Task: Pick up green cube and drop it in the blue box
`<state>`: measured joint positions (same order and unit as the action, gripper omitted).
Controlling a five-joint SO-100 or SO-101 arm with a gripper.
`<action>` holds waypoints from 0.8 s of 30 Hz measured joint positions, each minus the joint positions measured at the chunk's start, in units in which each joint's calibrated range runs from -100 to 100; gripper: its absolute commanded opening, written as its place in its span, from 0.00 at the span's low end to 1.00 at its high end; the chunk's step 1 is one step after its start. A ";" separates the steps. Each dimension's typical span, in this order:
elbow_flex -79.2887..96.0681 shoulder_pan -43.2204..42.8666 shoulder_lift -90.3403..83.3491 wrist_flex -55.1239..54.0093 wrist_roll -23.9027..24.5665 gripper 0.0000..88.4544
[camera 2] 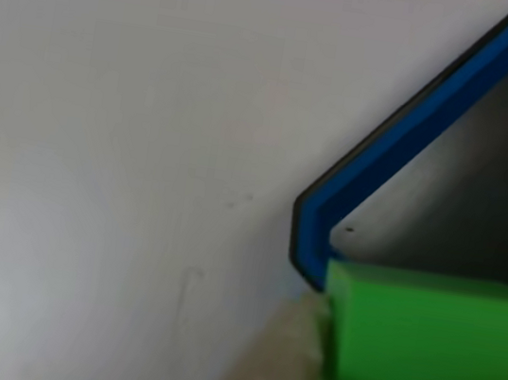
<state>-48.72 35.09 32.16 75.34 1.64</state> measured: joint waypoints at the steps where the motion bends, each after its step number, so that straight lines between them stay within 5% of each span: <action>1: 0.00 0.57 0.75 -1.24 0.00 0.01; 10: 0.00 4.62 6.27 -11.58 0.00 0.01; 24: 0.00 7.25 9.77 -12.33 0.00 0.01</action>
<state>-48.72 42.34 41.94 63.01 1.64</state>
